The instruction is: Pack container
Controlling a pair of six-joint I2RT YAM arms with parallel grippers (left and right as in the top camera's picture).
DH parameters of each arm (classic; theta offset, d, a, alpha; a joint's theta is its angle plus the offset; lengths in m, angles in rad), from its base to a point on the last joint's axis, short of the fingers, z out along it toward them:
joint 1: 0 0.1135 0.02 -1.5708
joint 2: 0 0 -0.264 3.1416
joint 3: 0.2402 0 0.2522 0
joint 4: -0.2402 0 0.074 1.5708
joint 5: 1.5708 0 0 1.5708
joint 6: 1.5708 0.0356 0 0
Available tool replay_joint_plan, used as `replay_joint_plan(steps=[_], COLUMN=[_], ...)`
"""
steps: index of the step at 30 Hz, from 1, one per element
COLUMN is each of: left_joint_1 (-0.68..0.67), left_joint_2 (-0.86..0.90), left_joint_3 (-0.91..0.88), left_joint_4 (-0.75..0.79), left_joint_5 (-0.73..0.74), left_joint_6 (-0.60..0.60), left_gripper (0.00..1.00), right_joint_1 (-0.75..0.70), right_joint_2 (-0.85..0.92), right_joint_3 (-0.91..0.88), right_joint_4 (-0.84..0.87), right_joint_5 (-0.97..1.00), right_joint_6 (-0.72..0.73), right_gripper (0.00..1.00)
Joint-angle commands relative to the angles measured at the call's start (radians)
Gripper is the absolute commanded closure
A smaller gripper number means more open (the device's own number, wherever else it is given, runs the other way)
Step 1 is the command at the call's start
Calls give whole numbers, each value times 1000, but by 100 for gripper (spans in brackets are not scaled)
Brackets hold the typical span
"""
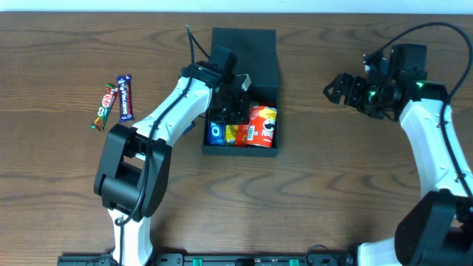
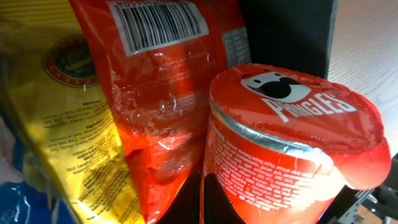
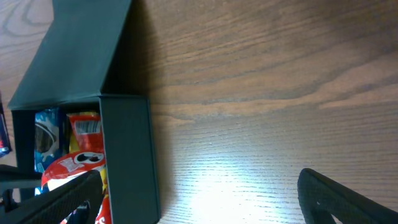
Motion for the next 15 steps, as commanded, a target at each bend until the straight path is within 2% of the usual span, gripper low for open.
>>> replay_joint_plan(steps=[1,15], left_joint_1=[-13,-17], left_joint_2=[11,11], left_joint_3=[-5,1], left_joint_4=[-2,-20], left_joint_5=[39,39], left_joint_6=[-36,-42], left_gripper=[94,94], right_joint_1=[-3,-3], right_joint_2=[-14,-14], right_joint_3=[16,16], right_joint_4=[1,-2], right_joint_5=[-10,-10], right_joint_6=[-11,-11], right_gripper=[1,1])
